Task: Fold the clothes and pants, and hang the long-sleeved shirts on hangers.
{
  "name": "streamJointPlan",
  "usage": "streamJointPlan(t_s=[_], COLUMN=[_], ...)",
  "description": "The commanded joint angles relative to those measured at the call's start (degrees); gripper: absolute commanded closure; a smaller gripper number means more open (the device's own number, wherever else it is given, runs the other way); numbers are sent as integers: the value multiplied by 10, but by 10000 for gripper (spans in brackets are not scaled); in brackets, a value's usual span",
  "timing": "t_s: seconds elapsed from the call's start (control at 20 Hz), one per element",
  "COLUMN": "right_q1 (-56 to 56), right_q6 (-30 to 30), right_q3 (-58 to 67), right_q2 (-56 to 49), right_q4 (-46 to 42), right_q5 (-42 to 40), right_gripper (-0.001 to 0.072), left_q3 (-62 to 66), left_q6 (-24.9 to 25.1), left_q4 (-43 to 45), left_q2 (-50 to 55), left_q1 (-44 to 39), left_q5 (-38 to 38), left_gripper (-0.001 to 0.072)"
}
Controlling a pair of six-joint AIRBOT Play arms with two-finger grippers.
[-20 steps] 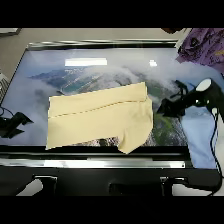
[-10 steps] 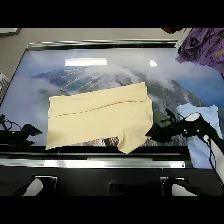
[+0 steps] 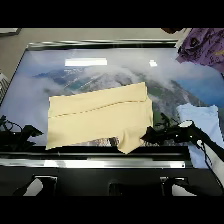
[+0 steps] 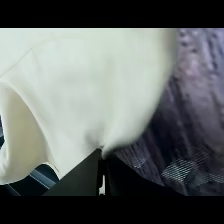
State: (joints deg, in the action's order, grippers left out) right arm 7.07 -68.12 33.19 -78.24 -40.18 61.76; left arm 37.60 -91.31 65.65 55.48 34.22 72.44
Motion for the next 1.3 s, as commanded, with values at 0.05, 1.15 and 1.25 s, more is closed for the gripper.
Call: streamJointPlan(t_s=[0.05,1.15,1.25], right_q1=[-7,-5,-5], right_q6=[-14,-78,-80], right_q3=[-1,5,5], right_q2=[32,148,148], right_q4=[-16,-46,-46], right_q5=[-21,-2,-2], right_gripper=[689,687,687], left_q3=[-3,-78,-78], left_q6=[49,144,144], left_q4=[4,-68,-73], left_q2=[1,117,117], left_q1=[15,45,45], left_q5=[17,-16,-7], left_gripper=[41,418,427])
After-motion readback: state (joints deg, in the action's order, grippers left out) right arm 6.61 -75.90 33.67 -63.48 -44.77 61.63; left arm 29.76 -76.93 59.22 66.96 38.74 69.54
